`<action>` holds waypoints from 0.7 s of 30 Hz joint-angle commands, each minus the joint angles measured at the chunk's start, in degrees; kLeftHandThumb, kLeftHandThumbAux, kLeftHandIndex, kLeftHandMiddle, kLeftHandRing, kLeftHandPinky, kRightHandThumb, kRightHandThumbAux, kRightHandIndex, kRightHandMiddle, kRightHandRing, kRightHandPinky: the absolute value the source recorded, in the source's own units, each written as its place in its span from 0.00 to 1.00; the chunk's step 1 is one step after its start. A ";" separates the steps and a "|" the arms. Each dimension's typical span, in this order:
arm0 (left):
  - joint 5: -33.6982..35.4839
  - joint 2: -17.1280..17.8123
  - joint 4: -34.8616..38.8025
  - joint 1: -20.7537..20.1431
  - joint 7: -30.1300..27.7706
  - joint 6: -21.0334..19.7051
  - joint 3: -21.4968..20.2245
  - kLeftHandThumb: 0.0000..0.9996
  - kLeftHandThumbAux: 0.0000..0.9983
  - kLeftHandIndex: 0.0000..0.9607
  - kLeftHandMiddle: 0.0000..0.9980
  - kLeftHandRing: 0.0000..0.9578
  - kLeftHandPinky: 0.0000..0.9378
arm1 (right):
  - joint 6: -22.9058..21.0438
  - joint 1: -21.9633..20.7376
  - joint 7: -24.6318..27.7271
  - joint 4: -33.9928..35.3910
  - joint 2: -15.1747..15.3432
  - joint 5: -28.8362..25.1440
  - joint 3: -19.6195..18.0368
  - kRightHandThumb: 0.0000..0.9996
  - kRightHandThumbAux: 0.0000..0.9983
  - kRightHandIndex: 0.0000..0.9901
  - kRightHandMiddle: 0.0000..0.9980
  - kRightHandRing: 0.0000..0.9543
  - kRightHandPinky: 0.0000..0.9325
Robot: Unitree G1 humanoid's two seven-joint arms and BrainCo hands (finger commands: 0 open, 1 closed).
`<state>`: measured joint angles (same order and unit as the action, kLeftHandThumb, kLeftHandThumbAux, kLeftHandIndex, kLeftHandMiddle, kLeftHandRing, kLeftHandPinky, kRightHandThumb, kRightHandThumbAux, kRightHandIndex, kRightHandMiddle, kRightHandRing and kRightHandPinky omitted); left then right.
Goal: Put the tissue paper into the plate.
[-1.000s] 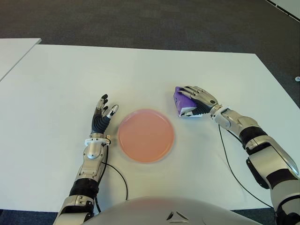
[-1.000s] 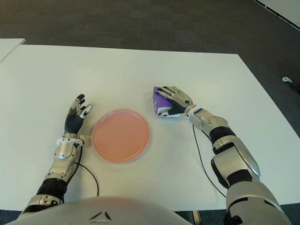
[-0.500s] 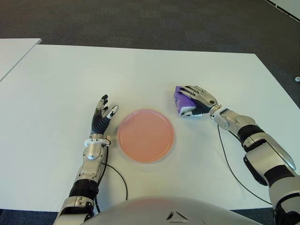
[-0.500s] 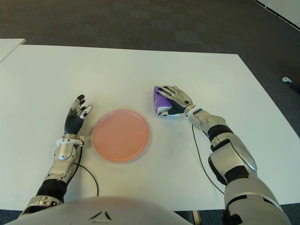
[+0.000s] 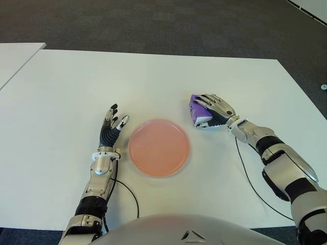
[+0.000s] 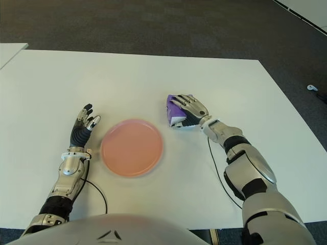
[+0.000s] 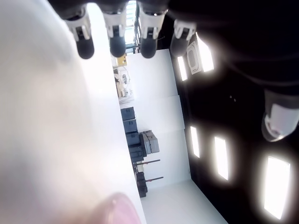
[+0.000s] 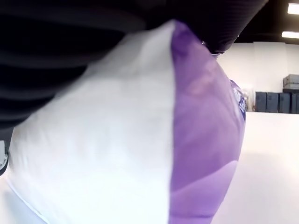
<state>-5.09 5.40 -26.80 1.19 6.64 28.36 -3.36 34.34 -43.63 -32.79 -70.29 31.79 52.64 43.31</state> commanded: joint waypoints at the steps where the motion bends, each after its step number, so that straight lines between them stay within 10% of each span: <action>1: -0.27 -0.43 -2.33 2.69 -0.12 -2.34 0.25 0.00 0.42 0.00 0.00 0.00 0.00 | -2.23 5.62 3.40 -3.84 -1.73 3.79 4.19 0.19 0.39 0.00 0.00 0.00 0.00; 21: -0.52 -0.35 -1.98 3.00 0.17 -2.37 0.21 0.00 0.42 0.00 0.00 0.00 0.00 | -1.69 5.61 2.64 -4.10 -1.73 3.67 6.14 0.19 0.38 0.00 0.00 0.00 0.00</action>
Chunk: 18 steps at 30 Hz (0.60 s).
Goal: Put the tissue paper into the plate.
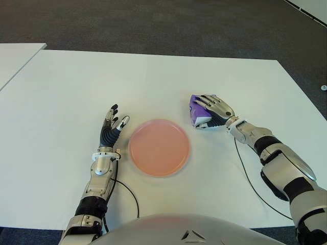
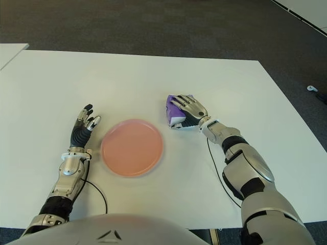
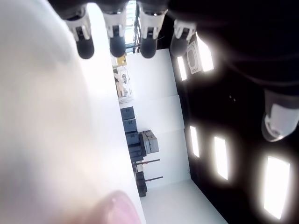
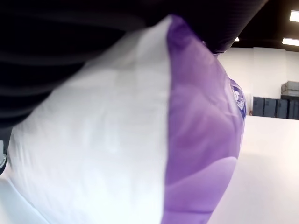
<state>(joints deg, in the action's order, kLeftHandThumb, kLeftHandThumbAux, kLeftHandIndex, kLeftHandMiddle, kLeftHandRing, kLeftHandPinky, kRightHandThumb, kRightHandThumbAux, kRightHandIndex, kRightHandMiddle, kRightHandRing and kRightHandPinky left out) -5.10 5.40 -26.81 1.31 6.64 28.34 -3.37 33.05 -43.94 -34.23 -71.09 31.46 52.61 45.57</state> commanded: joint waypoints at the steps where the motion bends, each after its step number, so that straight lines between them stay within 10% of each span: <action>1: -0.58 -0.34 -1.93 2.90 0.25 -2.45 0.21 0.00 0.42 0.00 0.00 0.00 0.00 | -0.17 5.93 4.16 -3.37 -1.57 3.71 4.05 0.19 0.38 0.00 0.00 0.00 0.00; 7: -0.66 -0.29 -2.00 2.82 0.23 -2.38 0.23 0.00 0.43 0.00 0.00 0.00 0.00 | -0.42 7.34 7.82 -5.18 -3.98 -0.01 1.88 0.29 0.39 0.00 0.00 0.00 0.02; 18: -0.67 -0.36 -2.39 2.46 0.39 -2.25 0.14 0.00 0.43 0.00 0.00 0.00 0.00 | -4.33 8.51 9.33 -5.68 -6.24 -4.17 -0.91 0.67 0.41 0.24 0.29 0.31 0.37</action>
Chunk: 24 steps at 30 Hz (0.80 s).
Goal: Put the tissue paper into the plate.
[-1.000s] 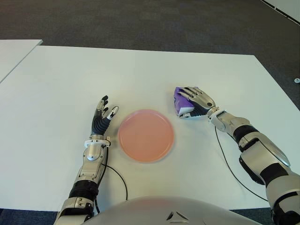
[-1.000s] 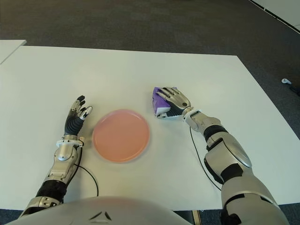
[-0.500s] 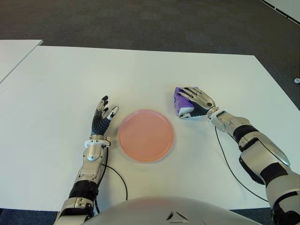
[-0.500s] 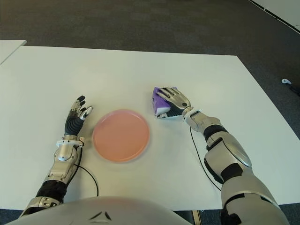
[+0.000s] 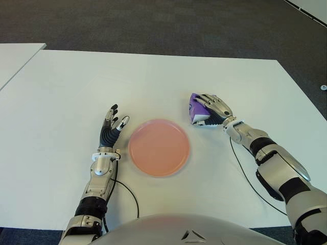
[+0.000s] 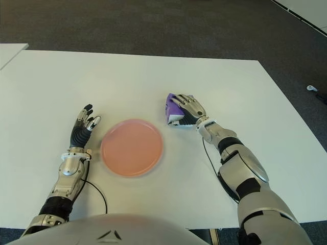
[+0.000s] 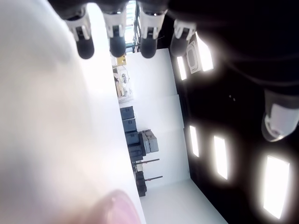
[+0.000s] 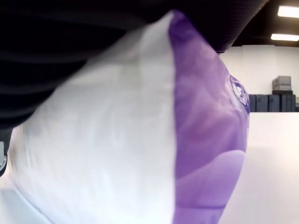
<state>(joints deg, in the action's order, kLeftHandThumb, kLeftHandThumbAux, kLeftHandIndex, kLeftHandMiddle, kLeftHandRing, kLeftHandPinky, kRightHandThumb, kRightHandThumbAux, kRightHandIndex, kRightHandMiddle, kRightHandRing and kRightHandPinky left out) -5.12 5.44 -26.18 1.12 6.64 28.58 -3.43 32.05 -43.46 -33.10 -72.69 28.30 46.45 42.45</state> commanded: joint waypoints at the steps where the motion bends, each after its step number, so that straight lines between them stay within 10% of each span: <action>1: -0.65 -0.39 -3.08 2.60 0.39 -2.49 0.20 0.00 0.43 0.00 0.00 0.00 0.00 | -3.73 8.07 7.86 -4.08 -3.26 1.99 2.19 0.70 0.42 0.28 0.35 0.35 0.41; 8: -0.62 -0.30 -3.08 2.38 0.38 -2.78 0.12 0.00 0.43 0.00 0.00 0.00 0.00 | -6.77 9.70 -2.16 -4.07 -5.14 1.69 1.44 0.92 0.64 0.38 0.47 0.51 0.60; 24: -0.73 -0.08 -3.44 1.53 0.56 -2.96 0.00 0.00 0.43 0.00 0.00 0.00 0.00 | -13.67 9.48 -13.68 -5.03 -7.53 4.68 4.73 0.95 0.66 0.38 0.50 0.56 0.89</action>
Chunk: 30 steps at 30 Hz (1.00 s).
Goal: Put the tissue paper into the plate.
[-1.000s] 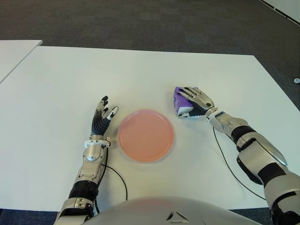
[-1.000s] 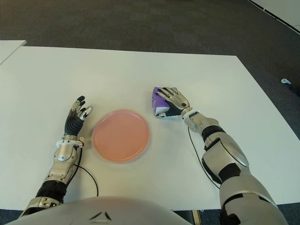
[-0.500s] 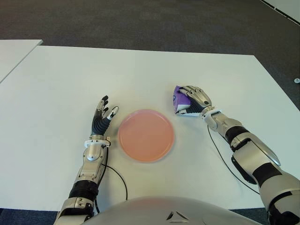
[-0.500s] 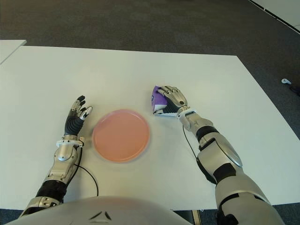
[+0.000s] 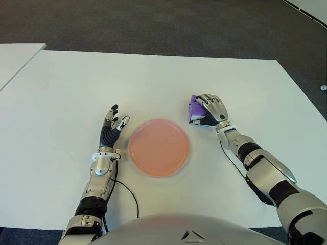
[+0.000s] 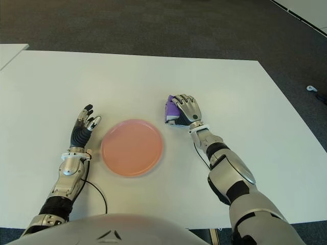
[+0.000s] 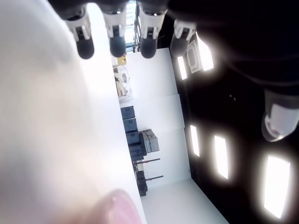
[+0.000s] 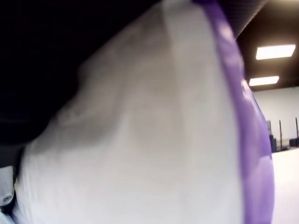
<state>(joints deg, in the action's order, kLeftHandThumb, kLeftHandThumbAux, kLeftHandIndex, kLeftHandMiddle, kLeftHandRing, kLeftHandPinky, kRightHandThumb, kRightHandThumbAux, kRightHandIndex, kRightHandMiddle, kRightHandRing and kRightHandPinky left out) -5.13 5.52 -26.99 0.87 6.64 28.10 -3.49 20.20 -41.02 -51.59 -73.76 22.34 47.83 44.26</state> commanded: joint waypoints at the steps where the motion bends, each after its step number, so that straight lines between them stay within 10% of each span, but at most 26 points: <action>1: -0.74 -0.16 -2.71 1.70 0.60 -2.47 0.06 0.00 0.42 0.00 0.00 0.00 0.00 | -1.78 7.06 5.03 -4.01 -1.56 3.19 2.84 0.95 0.66 0.38 0.50 0.56 0.89; 9: -0.85 -0.10 -3.25 1.26 0.69 -2.12 0.06 0.00 0.42 0.00 0.00 0.00 0.00 | -1.04 6.70 3.66 -3.89 -1.22 4.13 3.74 0.95 0.66 0.38 0.50 0.56 0.88; 16: -0.99 -0.14 -3.43 0.93 0.75 -2.31 0.01 0.00 0.42 0.00 0.00 0.00 0.00 | -0.96 6.42 2.63 -3.97 -1.04 4.31 4.34 0.86 0.68 0.40 0.54 0.87 0.91; 30: -1.23 -0.27 -4.33 0.17 1.32 -2.34 -0.01 0.00 0.41 0.00 0.00 0.00 0.00 | -0.12 5.96 2.03 -4.03 -0.52 3.56 4.48 0.86 0.68 0.41 0.54 0.90 0.92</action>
<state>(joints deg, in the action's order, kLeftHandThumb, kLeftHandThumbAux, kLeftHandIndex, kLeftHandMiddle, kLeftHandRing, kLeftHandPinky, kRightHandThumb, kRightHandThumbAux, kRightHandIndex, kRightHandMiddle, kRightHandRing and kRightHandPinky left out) -5.70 5.54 -28.38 -0.57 7.13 28.01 -3.52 19.80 -41.39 -53.63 -74.27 22.71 48.14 46.16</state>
